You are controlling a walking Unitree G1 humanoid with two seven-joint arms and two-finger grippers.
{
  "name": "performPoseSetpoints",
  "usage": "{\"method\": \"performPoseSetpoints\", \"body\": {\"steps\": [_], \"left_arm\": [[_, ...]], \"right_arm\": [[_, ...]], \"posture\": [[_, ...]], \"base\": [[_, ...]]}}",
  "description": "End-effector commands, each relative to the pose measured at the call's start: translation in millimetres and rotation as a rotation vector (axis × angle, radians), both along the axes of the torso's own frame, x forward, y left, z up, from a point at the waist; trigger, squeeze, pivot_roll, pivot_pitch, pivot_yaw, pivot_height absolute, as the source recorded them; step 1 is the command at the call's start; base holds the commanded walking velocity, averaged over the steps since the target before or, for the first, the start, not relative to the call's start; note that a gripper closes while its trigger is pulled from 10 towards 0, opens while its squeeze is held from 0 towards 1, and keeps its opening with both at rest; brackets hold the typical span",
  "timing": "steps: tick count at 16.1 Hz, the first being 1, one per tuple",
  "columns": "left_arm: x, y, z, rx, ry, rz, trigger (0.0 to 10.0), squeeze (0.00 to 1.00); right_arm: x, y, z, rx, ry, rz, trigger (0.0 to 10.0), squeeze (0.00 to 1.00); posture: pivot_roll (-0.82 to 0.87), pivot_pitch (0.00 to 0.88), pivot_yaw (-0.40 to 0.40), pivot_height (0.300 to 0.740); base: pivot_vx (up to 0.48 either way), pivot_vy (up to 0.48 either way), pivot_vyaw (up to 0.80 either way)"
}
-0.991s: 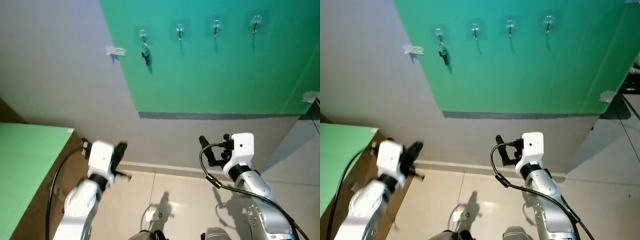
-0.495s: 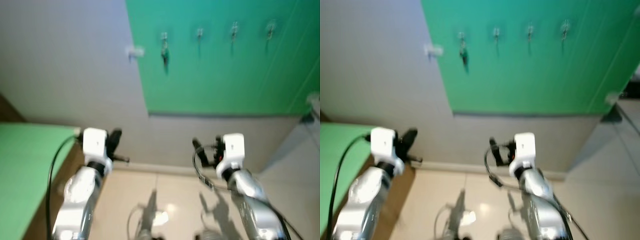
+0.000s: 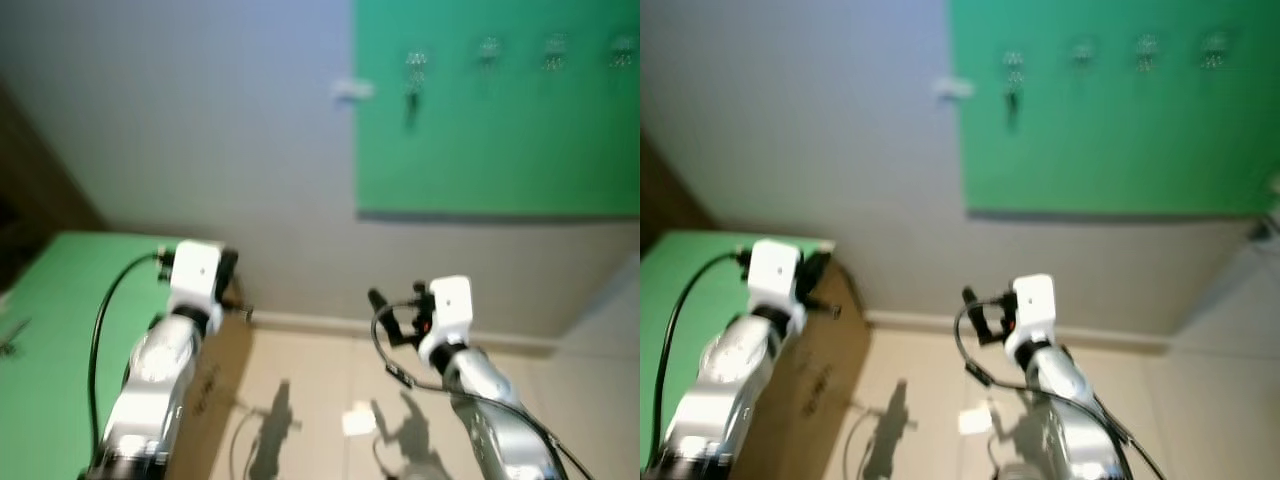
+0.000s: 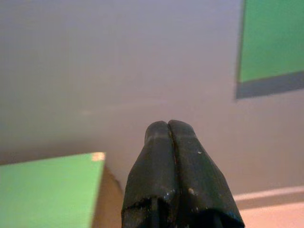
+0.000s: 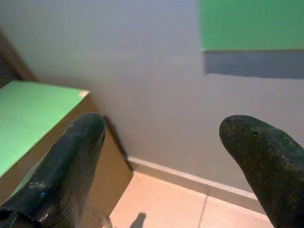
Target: Hang keys on a hook
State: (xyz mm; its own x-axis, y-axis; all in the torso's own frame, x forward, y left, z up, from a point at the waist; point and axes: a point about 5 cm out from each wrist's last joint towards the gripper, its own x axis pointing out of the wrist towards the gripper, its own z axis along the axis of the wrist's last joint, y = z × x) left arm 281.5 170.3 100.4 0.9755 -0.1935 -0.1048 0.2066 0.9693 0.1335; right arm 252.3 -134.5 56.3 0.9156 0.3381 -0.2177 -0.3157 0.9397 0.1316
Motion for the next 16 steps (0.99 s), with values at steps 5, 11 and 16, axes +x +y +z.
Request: {"method": "performPoseSetpoints", "body": {"steps": [5,11,16], "left_arm": [[0.9,-10.4,2,0.005,-0.008,-0.032,10.0,0.0],[-6.1,-18.5,0,-0.008,0.002,-0.048,10.0,0.0],[-4.0,-13.0,2,-0.014,-0.013,-0.016,10.0,0.0]], "right_arm": [[-0.1,-4.9,1,0.012,0.0,-0.018,10.0,0.0],[2.6,-4.7,-1,0.003,0.012,-0.001,10.0,0.0],[2.5,-2.9,-3,0.006,0.022,0.023,10.0,0.0]], "posture": [[-0.19,0.047,0.115,0.736],[-0.17,0.038,0.102,0.736],[-0.17,0.03,0.096,0.736]], "base": [[0.0,0.0,0.51],[-0.041,0.0,0.0],[-0.233,0.0,0.0]]}}
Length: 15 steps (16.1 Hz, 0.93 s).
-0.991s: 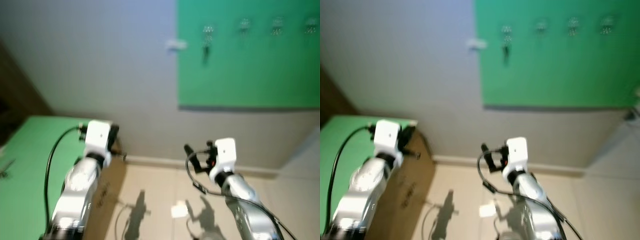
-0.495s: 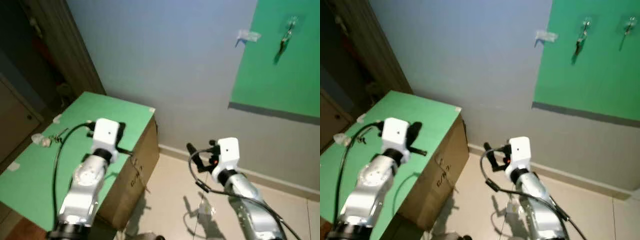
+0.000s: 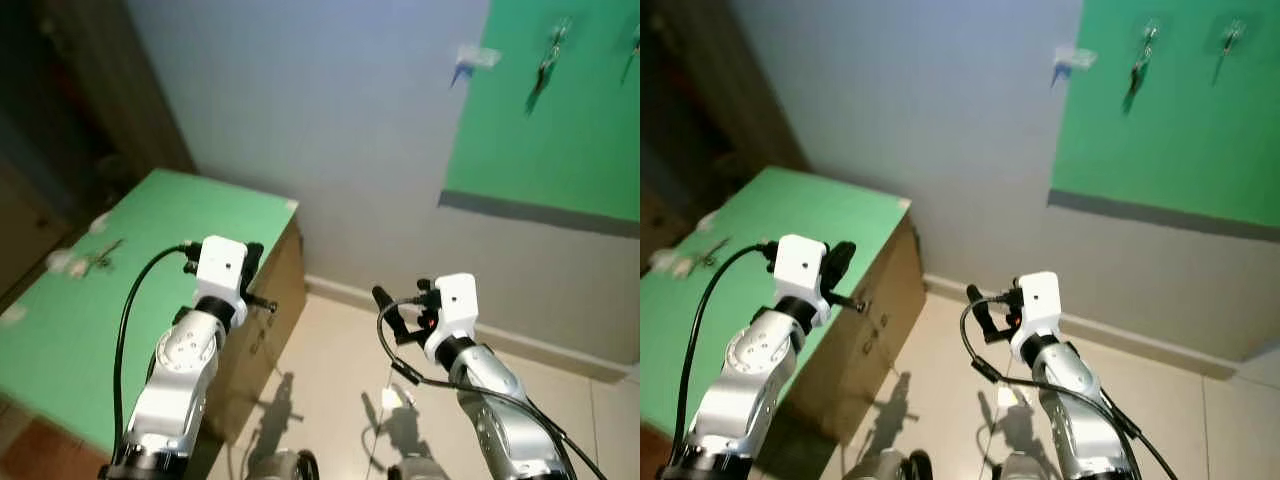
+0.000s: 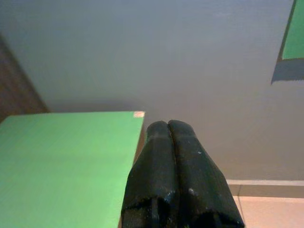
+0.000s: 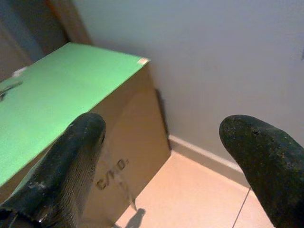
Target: Hang keys on a hook
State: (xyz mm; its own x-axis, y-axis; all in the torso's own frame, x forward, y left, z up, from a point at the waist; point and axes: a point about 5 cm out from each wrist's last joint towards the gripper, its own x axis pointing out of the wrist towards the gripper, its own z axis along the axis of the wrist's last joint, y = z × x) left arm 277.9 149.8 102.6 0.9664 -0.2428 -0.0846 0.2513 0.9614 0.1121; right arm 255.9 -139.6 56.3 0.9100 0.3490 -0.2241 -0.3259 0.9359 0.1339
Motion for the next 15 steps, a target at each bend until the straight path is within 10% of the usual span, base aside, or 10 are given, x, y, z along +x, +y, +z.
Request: {"method": "performPoseSetpoints", "body": {"steps": [1,15], "left_arm": [[-0.3,7.9,-1,0.02,0.002,0.035,10.0,0.0],[1.9,8.0,-3,-0.045,0.048,0.001,10.0,0.0]], "right_arm": [[-1.3,2.1,-3,0.005,0.015,0.011,10.0,0.0],[-13.9,-1.5,-7,0.046,0.05,-0.008,10.0,0.0]], "posture": [[-0.17,0.03,0.096,0.736],[-0.19,0.059,0.114,0.736]], "base": [[0.0,0.0,0.0],[-0.093,0.308,-0.1]]}}
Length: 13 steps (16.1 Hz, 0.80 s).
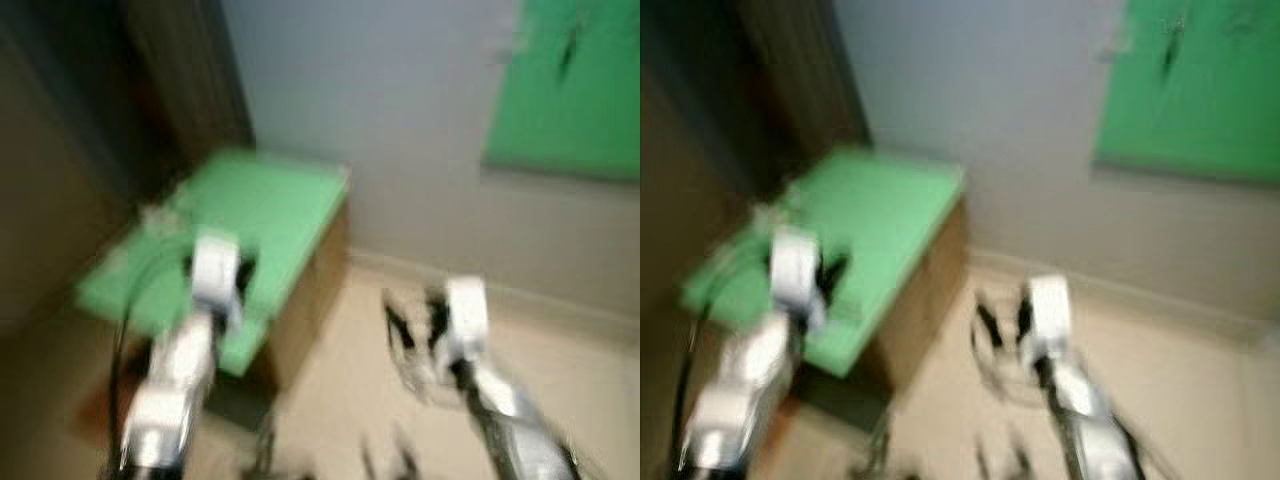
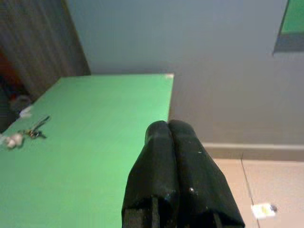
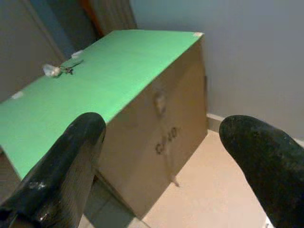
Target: Hang keys on a hook
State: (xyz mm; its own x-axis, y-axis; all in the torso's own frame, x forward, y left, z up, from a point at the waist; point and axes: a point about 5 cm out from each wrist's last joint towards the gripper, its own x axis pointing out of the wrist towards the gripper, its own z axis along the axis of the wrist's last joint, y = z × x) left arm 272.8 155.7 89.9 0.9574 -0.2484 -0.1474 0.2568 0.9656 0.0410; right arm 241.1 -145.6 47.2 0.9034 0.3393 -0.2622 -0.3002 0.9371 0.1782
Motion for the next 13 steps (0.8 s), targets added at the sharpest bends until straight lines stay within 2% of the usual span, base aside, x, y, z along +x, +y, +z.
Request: {"method": "performPoseSetpoints", "body": {"steps": [1,3,6,10,13], "left_arm": [[7.7,3.8,8,0.018,-0.024,0.01,10.0,0.0],[8.3,10.9,6,0.078,-0.031,0.057,10.0,0.0],[9.2,17.2,6,0.068,-0.033,0.064,10.0,0.0],[14.5,24.5,11,0.075,-0.054,0.087,10.0,0.0],[12.5,40.3,21,0.09,-0.1,0.138,10.0,0.0]], "right_arm": [[-0.8,2.6,2,-0.016,-0.021,0.018,10.0,0.0],[-14.5,-11.2,-8,-0.062,0.007,0.012,10.0,0.0],[-22.4,-21.2,-12,-0.078,0.027,-0.017,10.0,0.0],[-14.2,-13.2,-8,-0.061,-0.001,-0.013,10.0,0.0],[-11.6,-6.4,-8,-0.052,-0.002,0.014,10.0,0.0]], "posture": [[-0.19,0.061,0.114,0.736],[-0.2,0.066,0.117,0.736],[-0.22,0.072,0.125,0.736],[-0.21,0.073,0.129,0.736],[-0.19,0.074,0.121,0.736]], "base": [[0.0,0.48,-0.6],[0.0,0.24,0.0],[0.0,0.0,0.0],[0.0,0.421,0.0],[0.0,0.48,0.0]]}}
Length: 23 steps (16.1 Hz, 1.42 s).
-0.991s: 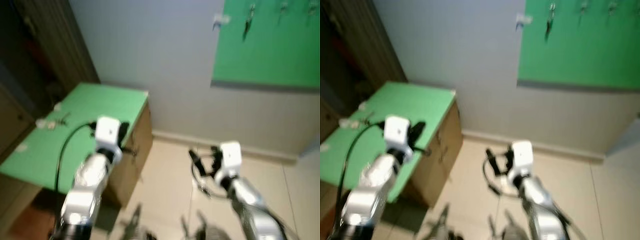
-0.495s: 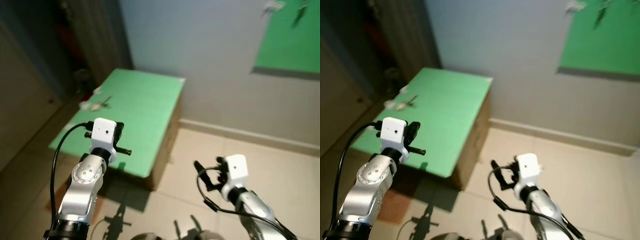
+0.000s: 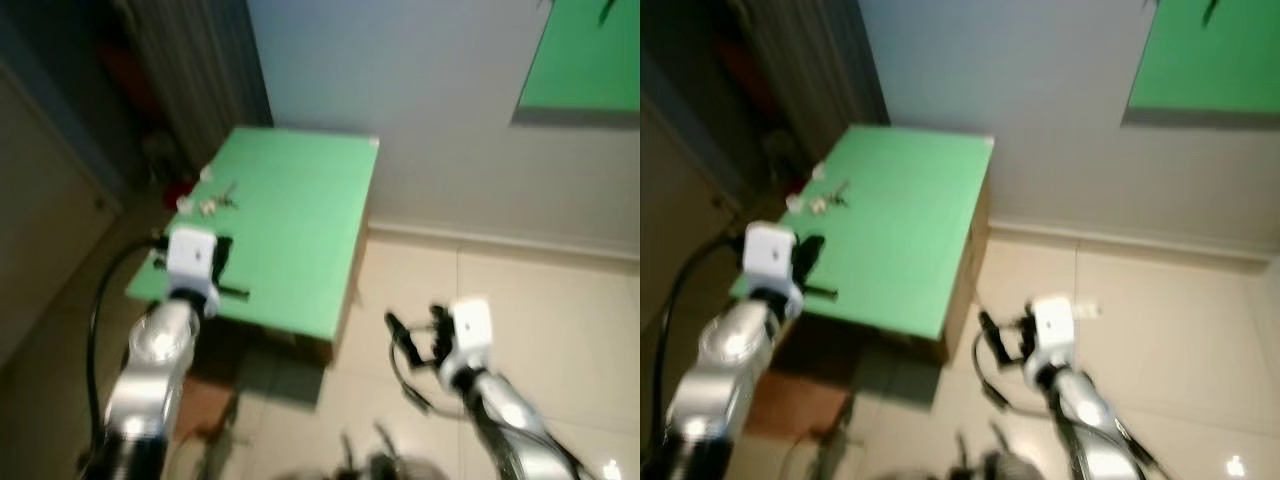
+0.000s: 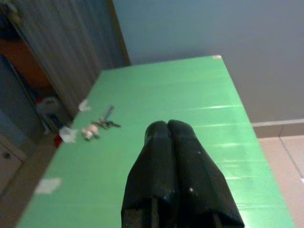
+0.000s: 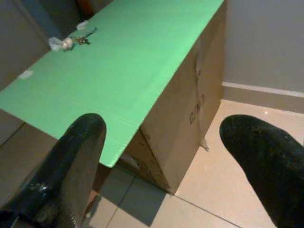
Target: Hang keys on a hook
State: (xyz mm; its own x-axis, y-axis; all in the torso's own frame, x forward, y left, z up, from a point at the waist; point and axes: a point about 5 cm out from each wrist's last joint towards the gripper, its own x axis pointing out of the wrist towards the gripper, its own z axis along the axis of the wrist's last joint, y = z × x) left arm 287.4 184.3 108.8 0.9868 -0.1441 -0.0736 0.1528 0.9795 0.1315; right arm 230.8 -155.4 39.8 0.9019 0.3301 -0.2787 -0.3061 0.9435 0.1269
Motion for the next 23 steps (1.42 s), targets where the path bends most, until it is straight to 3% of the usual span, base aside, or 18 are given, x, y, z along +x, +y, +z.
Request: {"method": "performPoseSetpoints", "body": {"steps": [1,2,4,6,9,11,15,23], "left_arm": [[-7.0,22.6,4,0.033,-0.019,0.075,10.0,0.0],[-13.1,33.6,3,0.036,-0.008,0.106,10.0,0.0],[-19.7,39.8,4,0.03,-0.017,0.138,10.0,0.0],[-26.3,32.9,7,-0.018,-0.037,0.107,10.0,0.0],[-44.5,22.6,12,0.016,-0.056,0.035,10.0,0.0],[-54.2,26.7,12,0.039,-0.044,0.02,10.0,0.0],[-54.7,23.9,17,0.052,-0.057,0.008,10.0,0.0],[-41.4,11.5,20,0.048,-0.045,-0.054,10.0,0.0]], "right_arm": [[-1.2,4.8,-2,0.006,0.002,0.015,10.0,0.0],[-0.2,7.2,-2,0.008,0.004,0.03,10.0,0.0],[4.4,11.7,-1,0.011,-0.001,0.053,10.0,0.0],[13.0,13.6,3,0.018,-0.017,0.056,10.0,0.0],[24.2,13.1,15,0.04,-0.065,0.043,10.0,0.0],[27.4,13.0,16,0.043,-0.07,0.042,10.0,0.0],[24.5,19.2,11,0.055,-0.055,0.056,10.0,0.0],[23.0,25.0,13,0.064,-0.075,0.074,10.0,0.0]], "posture": [[-0.18,0.075,0.119,0.736],[-0.16,0.074,0.108,0.736],[-0.13,0.08,0.1,0.736],[-0.12,0.086,0.098,0.736],[-0.11,0.102,0.099,0.736],[-0.08,0.111,0.102,0.736],[-0.07,0.115,0.105,0.736],[-0.09,0.112,0.102,0.736]], "base": [[0.0,0.394,0.0],[0.0,0.0,0.0],[0.0,0.0,0.0],[0.0,0.0,0.0],[0.0,0.249,0.0],[0.0,0.0,0.0],[0.174,0.0,0.0],[0.469,0.0,0.0]]}}
